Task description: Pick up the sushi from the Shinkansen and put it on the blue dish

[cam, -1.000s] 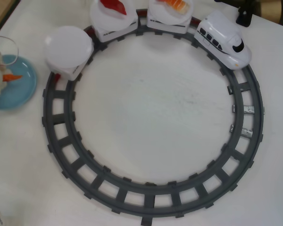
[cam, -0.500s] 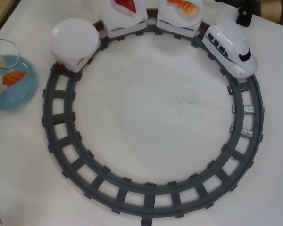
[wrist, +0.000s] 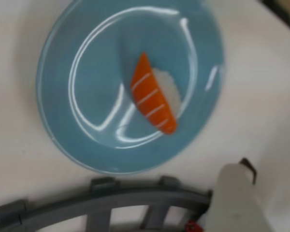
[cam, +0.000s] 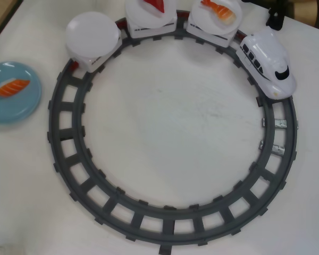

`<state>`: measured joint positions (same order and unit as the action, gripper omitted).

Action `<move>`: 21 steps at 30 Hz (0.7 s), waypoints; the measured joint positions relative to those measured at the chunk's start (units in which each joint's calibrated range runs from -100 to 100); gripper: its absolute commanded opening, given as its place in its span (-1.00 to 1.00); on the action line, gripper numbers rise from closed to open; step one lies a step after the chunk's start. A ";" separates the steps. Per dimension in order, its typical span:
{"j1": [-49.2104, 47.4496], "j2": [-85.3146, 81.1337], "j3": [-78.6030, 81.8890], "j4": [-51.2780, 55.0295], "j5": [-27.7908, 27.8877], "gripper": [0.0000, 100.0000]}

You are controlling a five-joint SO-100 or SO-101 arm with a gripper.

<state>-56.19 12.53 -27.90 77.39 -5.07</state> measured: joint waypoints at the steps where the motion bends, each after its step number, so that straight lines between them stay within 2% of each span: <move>1: -0.65 -2.28 1.46 0.00 -0.31 -0.63; 8: -6.62 -20.41 13.72 -2.86 -0.62 -0.63; 21: -8.58 -51.79 56.63 -24.96 -0.57 -0.63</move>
<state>-64.77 -39.27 28.73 52.44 -5.64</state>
